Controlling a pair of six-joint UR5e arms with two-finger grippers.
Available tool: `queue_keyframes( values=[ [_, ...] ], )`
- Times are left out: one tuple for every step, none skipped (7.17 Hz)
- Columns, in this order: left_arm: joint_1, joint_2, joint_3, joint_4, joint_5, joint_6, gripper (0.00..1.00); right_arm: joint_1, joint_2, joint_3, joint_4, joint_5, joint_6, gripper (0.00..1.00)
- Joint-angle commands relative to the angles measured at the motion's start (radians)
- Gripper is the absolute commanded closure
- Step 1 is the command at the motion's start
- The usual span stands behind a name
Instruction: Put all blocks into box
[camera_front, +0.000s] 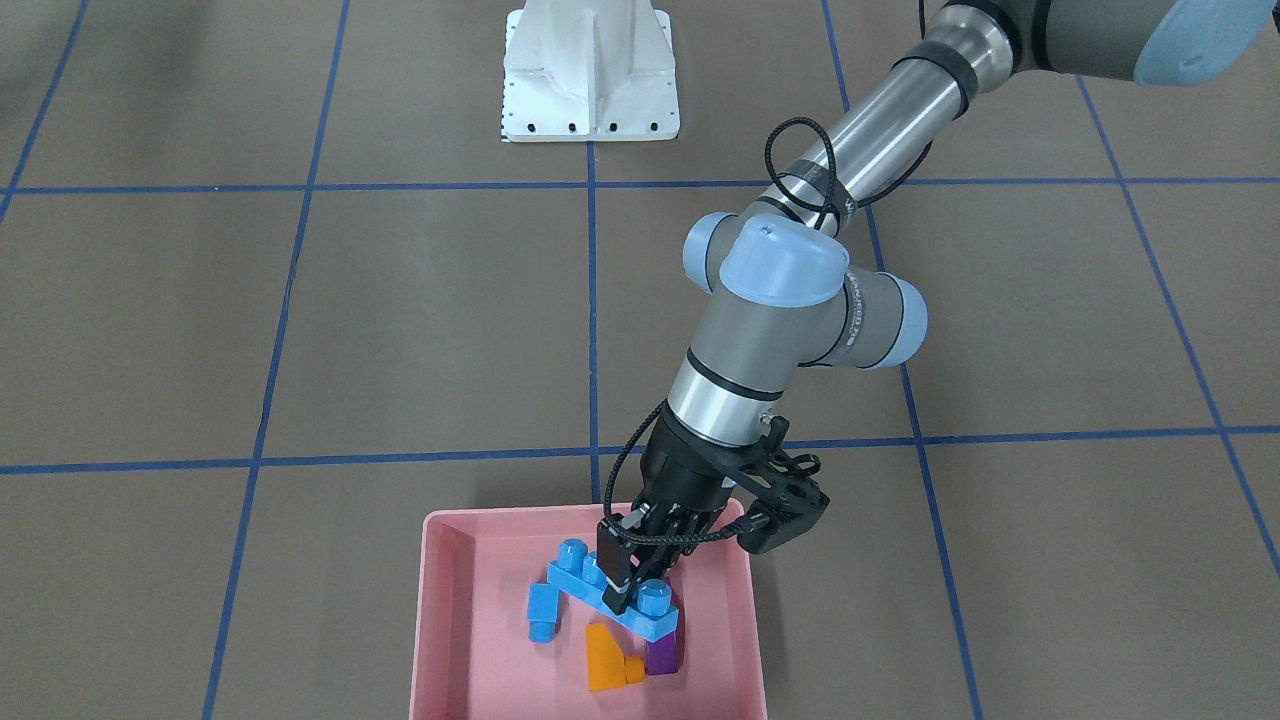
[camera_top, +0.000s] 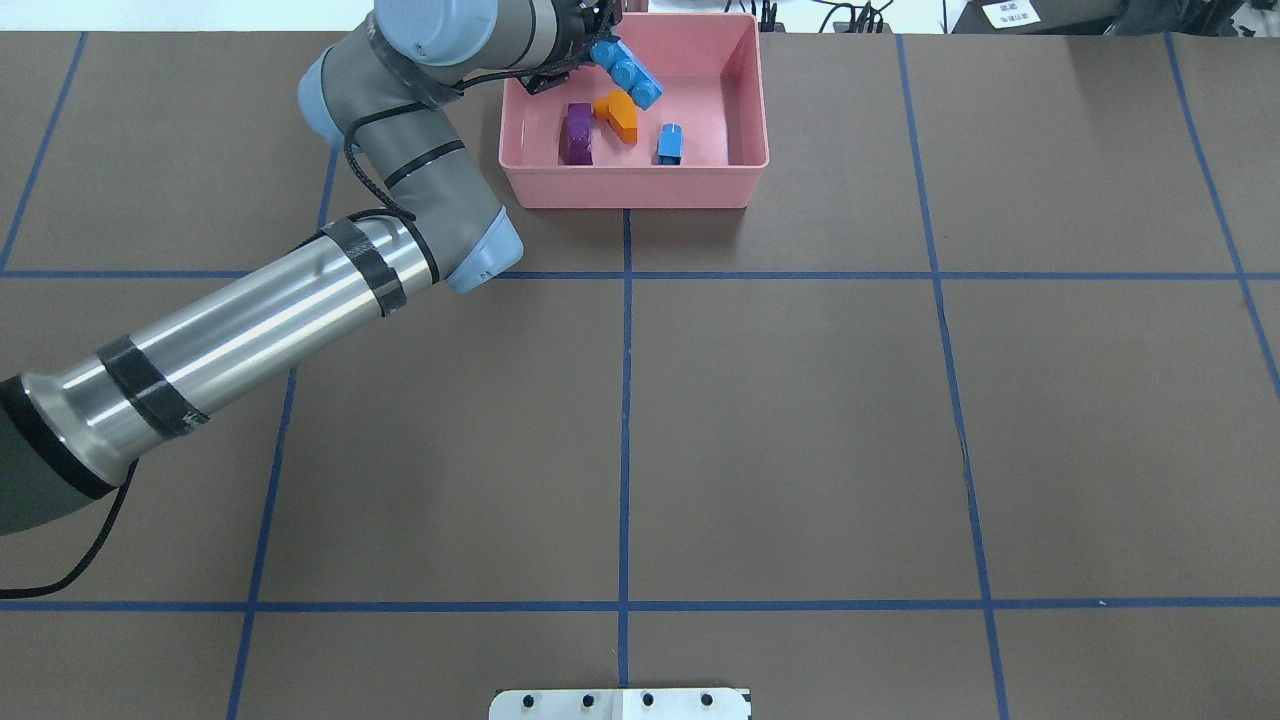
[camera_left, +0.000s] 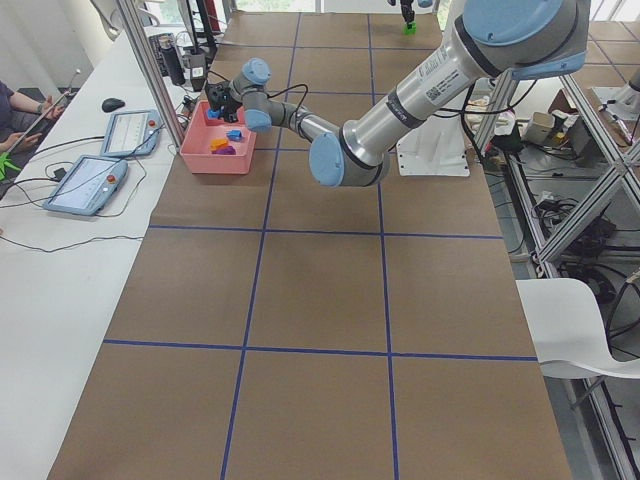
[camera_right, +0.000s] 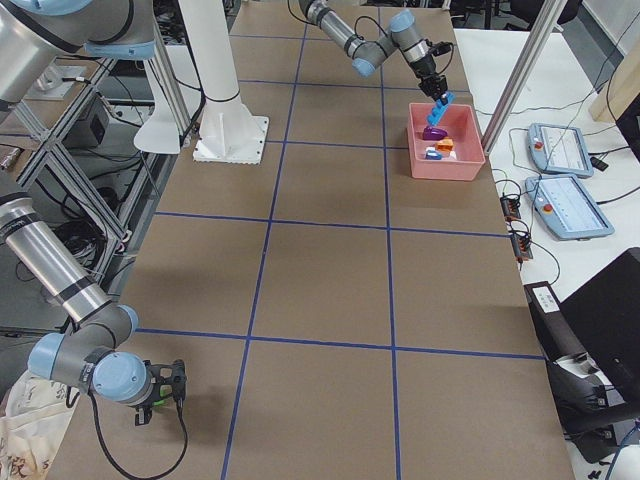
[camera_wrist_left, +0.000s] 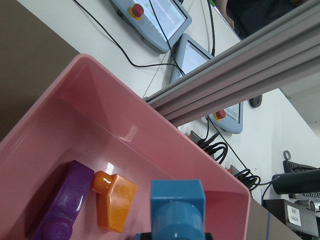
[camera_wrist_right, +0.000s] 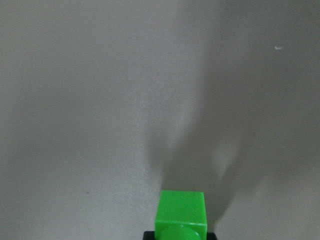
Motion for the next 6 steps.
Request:
queue_keyframes(
  values=[
    [0.001, -0.024, 0.04, 0.004, 0.06, -0.074, 1.0, 0.001, 0.0, 0.001, 0.032, 0.005, 0.004, 1.0],
    [0.001, -0.024, 0.044, 0.006, 0.066, -0.082, 0.9, 0.001, 0.002, 0.007, 0.032, 0.008, 0.005, 1.0],
    [0.007, -0.024, 0.051, 0.006, 0.064, -0.079, 0.04, 0.003, 0.006, 0.012, 0.032, 0.04, 0.007, 1.0],
    [0.014, -0.024, 0.051, 0.007, 0.064, -0.078, 0.0, 0.001, 0.008, 0.021, 0.031, 0.056, 0.007, 1.0],
    [0.014, -0.023, 0.051, 0.007, 0.064, -0.079, 0.0, -0.009, -0.001, 0.049, 0.029, 0.057, 0.007, 1.0],
    [0.014, -0.023, 0.051, 0.007, 0.064, -0.081, 0.0, -0.022, -0.008, 0.082, 0.023, 0.086, 0.01, 1.0]
  ],
)
